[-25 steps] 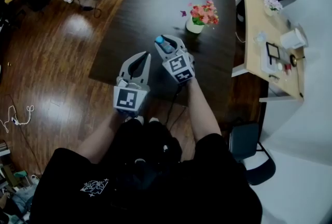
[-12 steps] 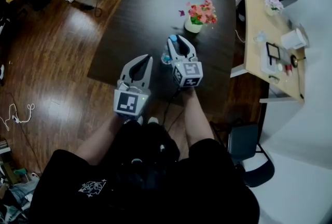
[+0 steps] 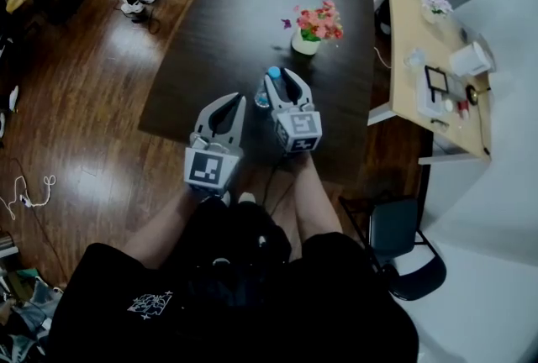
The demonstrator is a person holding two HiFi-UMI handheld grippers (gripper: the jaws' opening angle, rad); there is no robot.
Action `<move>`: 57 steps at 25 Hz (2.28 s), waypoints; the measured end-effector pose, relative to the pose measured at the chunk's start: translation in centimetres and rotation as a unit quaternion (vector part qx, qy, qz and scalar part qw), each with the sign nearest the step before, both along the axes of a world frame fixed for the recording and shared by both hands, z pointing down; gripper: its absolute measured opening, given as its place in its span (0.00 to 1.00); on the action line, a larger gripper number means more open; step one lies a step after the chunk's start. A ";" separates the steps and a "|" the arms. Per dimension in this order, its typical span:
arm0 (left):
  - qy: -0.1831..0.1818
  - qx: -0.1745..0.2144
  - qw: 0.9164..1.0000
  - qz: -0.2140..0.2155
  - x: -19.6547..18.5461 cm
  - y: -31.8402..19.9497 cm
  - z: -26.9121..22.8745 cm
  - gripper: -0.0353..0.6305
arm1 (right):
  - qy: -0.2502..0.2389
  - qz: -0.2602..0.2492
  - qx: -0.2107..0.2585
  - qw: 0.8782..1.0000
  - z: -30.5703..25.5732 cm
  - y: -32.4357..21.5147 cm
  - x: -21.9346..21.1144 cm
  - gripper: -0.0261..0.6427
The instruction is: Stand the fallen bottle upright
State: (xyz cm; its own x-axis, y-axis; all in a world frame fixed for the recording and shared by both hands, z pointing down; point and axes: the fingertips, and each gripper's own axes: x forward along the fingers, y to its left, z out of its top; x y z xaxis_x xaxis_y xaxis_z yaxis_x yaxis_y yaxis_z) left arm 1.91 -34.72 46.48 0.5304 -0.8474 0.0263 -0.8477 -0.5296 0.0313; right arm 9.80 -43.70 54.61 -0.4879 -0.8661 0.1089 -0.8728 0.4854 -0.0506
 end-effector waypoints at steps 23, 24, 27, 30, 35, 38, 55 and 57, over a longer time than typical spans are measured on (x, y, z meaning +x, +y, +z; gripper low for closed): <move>0.011 0.031 0.999 0.021 2.9 7.3 -4.5 0.05 | -0.043 0.080 0.068 0.994 -12.0 17.4 5.9 0.07; 0.010 0.034 0.999 0.021 2.8 7.9 -4.7 0.05 | -0.040 0.081 0.068 0.994 -12.0 18.1 5.8 0.07; 0.015 0.042 0.999 0.024 2.5 9.6 -5.5 0.05 | -0.039 0.087 0.069 0.993 -12.5 20.1 5.2 0.07; 0.023 0.050 0.998 0.030 1.8 11.4 -6.1 0.05 | -0.032 0.094 0.079 0.992 -13.3 22.0 4.0 0.07; 0.028 0.070 0.996 0.051 -0.6 16.4 -7.0 0.05 | -0.034 0.113 0.101 0.988 -14.8 27.1 1.2 0.07; 0.036 0.073 0.995 0.063 -3.3 20.2 -7.4 0.05 | -0.032 0.128 0.111 0.985 -15.5 31.0 -1.3 0.07; 0.051 0.074 0.991 0.097 -8.5 36.1 -8.9 0.05 | -0.025 0.154 0.108 0.982 -16.4 47.5 -8.1 0.07; 0.048 0.077 0.991 0.097 -8.1 36.8 -9.1 0.05 | -0.024 0.147 0.111 0.983 -16.7 47.9 -8.2 0.07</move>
